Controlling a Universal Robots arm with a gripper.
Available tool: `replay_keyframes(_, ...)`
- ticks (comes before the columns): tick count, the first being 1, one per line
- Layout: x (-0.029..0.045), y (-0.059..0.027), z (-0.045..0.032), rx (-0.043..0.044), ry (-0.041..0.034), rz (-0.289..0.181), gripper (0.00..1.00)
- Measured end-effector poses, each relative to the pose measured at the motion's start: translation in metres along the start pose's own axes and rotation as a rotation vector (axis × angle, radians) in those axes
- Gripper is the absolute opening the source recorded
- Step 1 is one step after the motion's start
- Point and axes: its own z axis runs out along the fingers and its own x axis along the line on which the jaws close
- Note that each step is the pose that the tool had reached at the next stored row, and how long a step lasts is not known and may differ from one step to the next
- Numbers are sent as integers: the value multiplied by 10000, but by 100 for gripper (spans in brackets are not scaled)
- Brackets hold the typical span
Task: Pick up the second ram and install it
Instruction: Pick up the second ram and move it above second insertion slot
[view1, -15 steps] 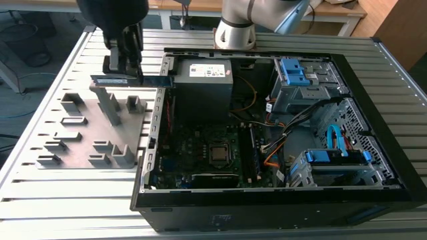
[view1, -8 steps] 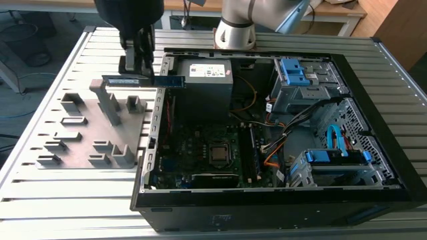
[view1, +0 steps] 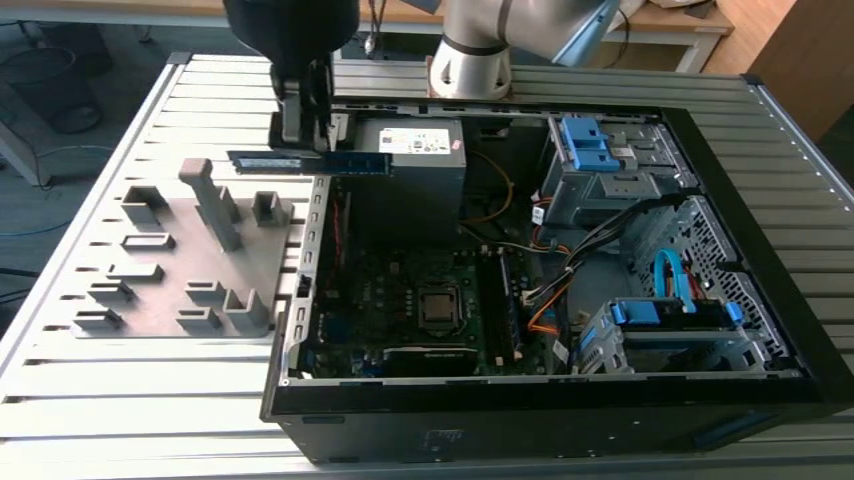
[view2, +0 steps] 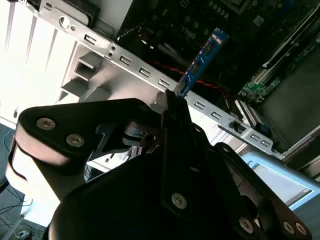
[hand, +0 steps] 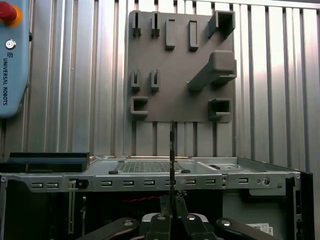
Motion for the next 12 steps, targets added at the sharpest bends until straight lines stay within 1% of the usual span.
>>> replay_keyframes(6, -1, -146, -8, -8, 0, 1, 14)
replay_keyframes(12, -3, -333, -18, -24, 0, 3, 14)
